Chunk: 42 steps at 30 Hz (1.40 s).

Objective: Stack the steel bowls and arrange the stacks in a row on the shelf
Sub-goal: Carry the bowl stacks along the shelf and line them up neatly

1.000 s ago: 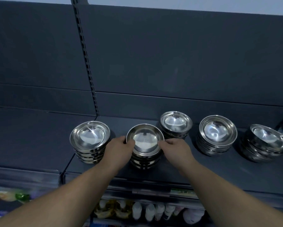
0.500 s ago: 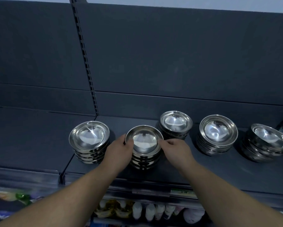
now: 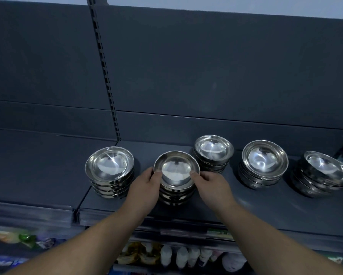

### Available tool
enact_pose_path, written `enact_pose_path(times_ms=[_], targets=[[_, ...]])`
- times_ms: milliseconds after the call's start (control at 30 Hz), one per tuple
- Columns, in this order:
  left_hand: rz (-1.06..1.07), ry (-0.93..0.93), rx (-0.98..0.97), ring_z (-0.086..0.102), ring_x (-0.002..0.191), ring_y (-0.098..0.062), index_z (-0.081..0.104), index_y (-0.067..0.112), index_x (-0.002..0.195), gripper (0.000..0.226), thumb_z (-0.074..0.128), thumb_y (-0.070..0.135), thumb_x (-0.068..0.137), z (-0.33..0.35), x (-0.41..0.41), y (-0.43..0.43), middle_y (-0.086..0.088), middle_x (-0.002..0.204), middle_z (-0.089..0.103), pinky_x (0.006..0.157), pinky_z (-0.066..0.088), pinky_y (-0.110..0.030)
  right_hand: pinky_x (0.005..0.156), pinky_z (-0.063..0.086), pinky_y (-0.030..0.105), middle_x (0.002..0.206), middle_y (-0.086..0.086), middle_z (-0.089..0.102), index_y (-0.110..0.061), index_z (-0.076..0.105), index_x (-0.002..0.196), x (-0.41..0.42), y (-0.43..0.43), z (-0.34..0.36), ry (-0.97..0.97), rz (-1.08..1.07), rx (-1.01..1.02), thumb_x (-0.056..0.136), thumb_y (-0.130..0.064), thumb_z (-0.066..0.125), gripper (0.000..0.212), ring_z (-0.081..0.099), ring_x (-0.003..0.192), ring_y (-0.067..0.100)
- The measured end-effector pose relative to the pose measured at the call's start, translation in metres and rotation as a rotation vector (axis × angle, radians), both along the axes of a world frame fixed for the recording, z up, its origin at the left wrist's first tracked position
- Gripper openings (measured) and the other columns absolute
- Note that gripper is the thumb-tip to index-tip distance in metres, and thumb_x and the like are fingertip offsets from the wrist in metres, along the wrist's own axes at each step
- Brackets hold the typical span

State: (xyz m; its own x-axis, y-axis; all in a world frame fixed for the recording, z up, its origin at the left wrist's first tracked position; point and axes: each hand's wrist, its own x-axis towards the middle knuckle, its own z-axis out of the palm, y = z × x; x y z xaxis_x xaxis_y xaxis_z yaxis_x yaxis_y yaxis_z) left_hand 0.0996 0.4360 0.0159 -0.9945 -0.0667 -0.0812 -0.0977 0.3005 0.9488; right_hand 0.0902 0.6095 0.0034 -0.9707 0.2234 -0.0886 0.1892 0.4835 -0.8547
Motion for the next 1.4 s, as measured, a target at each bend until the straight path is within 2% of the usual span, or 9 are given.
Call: enact_pose_path(times_ms=[100,267,400,700,900,967,1067,1167,1400], targets=[[0.018,-0.006,0.003,0.041,0.073,0.011,0.055,0.028,0.102,0.014,0.041,0.028,0.102,-0.004,0.000,-0.001,0.025,0.080,0.046,0.080,0.033,-0.023,0.051,0.036,0.020,0.048,-0.009,0.052,-0.016,0.057,0.059,0.002,0.000,0.000,-0.006,0.010,0.002,0.093,-0.042,0.059,0.042,0.048,0.053,0.005],[0.020,-0.006,-0.070,0.048,0.108,-0.007,0.049,0.016,0.137,0.041,0.039,0.033,0.101,-0.003,-0.001,-0.002,0.004,0.123,0.057,0.092,0.030,-0.022,0.055,0.039,0.026,0.055,-0.005,0.053,-0.009,0.063,0.068,0.003,-0.003,0.002,-0.017,0.017,-0.010,0.093,-0.045,0.058,0.044,0.049,0.056,0.010],[-0.029,0.018,-0.109,0.055,0.096,-0.004,0.058,0.029,0.116,0.026,0.037,0.031,0.101,-0.003,-0.001,-0.003,0.018,0.096,0.059,0.088,0.036,-0.026,0.055,0.037,0.024,0.053,-0.004,0.049,-0.014,0.050,0.056,0.001,-0.003,0.005,0.002,0.015,0.072,0.095,-0.042,0.055,0.049,0.048,0.057,0.010],[-0.001,0.067,-0.265,0.050,0.089,-0.023,0.052,0.016,0.070,0.032,0.041,0.024,0.098,-0.008,-0.017,-0.005,-0.009,0.088,0.056,0.076,0.034,-0.029,0.056,0.035,0.016,0.063,-0.006,0.057,-0.019,0.059,0.067,-0.005,-0.003,0.006,0.077,0.054,0.130,0.097,-0.032,0.053,0.033,0.052,0.063,0.007],[0.010,0.027,-0.221,0.054,0.104,-0.029,0.061,0.009,0.082,0.031,0.041,0.026,0.098,-0.007,-0.020,-0.004,-0.012,0.094,0.058,0.081,0.038,-0.029,0.057,0.038,0.020,0.069,-0.003,0.061,-0.011,0.070,0.085,-0.010,-0.002,0.008,0.013,0.072,0.107,0.097,-0.032,0.054,0.029,0.054,0.067,0.012],[0.000,0.006,-0.229,0.049,0.123,-0.029,0.065,0.014,0.107,0.029,0.041,0.028,0.099,-0.005,-0.019,-0.004,-0.015,0.119,0.057,0.094,0.038,-0.030,0.060,0.039,0.019,0.077,-0.004,0.065,-0.014,0.071,0.092,-0.010,-0.001,0.006,0.007,0.071,0.105,0.096,-0.034,0.055,0.026,0.057,0.074,0.012],[-0.003,-0.014,-0.222,0.031,0.142,-0.019,0.035,0.017,0.148,0.049,0.038,0.031,0.101,-0.002,-0.013,-0.004,-0.005,0.152,0.036,0.113,0.022,-0.028,0.074,0.041,0.024,0.089,-0.006,0.069,-0.020,0.070,0.100,-0.009,0.001,0.004,0.031,0.037,0.098,0.095,-0.041,0.055,0.026,0.061,0.089,0.014],[-0.010,0.001,-0.204,0.040,0.136,-0.017,0.040,0.020,0.146,0.048,0.038,0.035,0.100,-0.010,-0.015,-0.007,0.000,0.147,0.046,0.112,0.028,-0.027,0.078,0.042,0.025,0.096,-0.005,0.071,-0.021,0.072,0.106,-0.008,0.001,0.002,0.039,0.018,0.063,0.096,-0.044,0.052,0.031,0.063,0.096,0.014],[-0.028,0.009,-0.205,0.052,0.124,-0.019,0.051,0.021,0.135,0.069,0.028,0.057,0.081,-0.009,-0.015,-0.005,-0.001,0.132,0.059,0.108,0.040,-0.044,0.060,0.040,0.016,0.078,-0.003,0.071,-0.022,0.072,0.088,-0.001,-0.002,0.008,0.088,0.004,0.022,0.096,-0.037,0.054,0.025,0.060,0.072,0.005]])
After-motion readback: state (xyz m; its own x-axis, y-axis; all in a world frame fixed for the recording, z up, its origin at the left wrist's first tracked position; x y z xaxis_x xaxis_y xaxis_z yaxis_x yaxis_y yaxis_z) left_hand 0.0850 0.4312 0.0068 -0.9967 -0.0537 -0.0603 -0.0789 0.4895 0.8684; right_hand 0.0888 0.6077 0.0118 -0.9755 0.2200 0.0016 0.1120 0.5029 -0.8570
